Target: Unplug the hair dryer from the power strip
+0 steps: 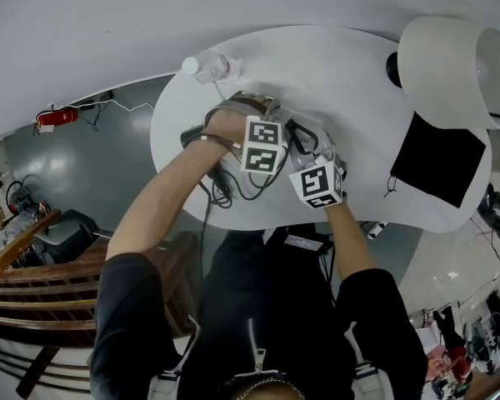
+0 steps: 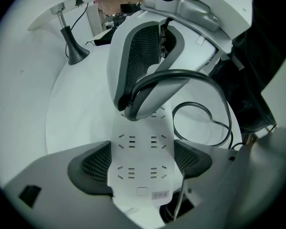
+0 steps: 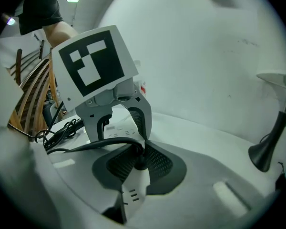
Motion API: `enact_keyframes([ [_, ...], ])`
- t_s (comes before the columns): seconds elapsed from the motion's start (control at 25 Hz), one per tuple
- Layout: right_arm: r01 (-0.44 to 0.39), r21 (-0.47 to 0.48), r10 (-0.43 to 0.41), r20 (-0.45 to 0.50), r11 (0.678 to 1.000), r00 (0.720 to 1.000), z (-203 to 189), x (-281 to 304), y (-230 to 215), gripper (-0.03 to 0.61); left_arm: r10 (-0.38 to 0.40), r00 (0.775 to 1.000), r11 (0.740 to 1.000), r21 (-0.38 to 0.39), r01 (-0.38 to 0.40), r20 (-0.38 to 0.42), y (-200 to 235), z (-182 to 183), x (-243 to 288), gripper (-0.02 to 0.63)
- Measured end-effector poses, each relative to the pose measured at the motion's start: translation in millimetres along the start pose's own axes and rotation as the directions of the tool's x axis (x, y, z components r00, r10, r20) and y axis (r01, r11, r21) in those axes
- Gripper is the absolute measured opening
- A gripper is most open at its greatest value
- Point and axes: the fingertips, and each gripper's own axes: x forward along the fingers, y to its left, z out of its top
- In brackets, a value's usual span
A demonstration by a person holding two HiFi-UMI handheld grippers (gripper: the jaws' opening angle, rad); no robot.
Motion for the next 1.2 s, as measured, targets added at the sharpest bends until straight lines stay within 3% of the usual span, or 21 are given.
enact_keyframes([
  [0.24, 0.009, -0.033, -0.009, 0.001, 0.999, 1.000, 0.4, 0.2, 0.9, 0.046, 0.003, 1.000, 1.000, -0.006, -0.003, -0.009, 0.2, -1.1, 0.7, 0.397],
  [0.48, -0.035, 0.144, 0.033, 0.019, 0.989, 0.999, 2.7, -0.1, -6.0, 0.046, 0.006, 1.000, 1.000, -0.002, -0.006, -0.016, 0.3, -0.5, 1.1, 0.397],
  [0.76, 0.053, -0.031, -0.053, -0.005, 0.998, 0.999, 2.9, -3.1, 1.5, 0.041, 0.002, 1.000, 1.000, -0.014, -0.003, -0.029, 0.7, -1.0, 1.3, 0.397],
  [1.0, -0.011, 0.088, 0.011, 0.001, 0.996, 1.000, 8.6, 0.6, -8.3, 0.041, 0.006, 0.999, 1.000, -0.020, -0.007, -0.034, 2.3, -1.0, 1.0, 0.397],
  [1.2, 0.025, -0.019, -0.026, -0.012, 0.999, 1.000, 6.8, -1.8, -2.2, 0.040, 0.003, 0.999, 1.000, -0.031, -0.005, -0.039, 2.9, -1.3, 1.8, 0.397],
])
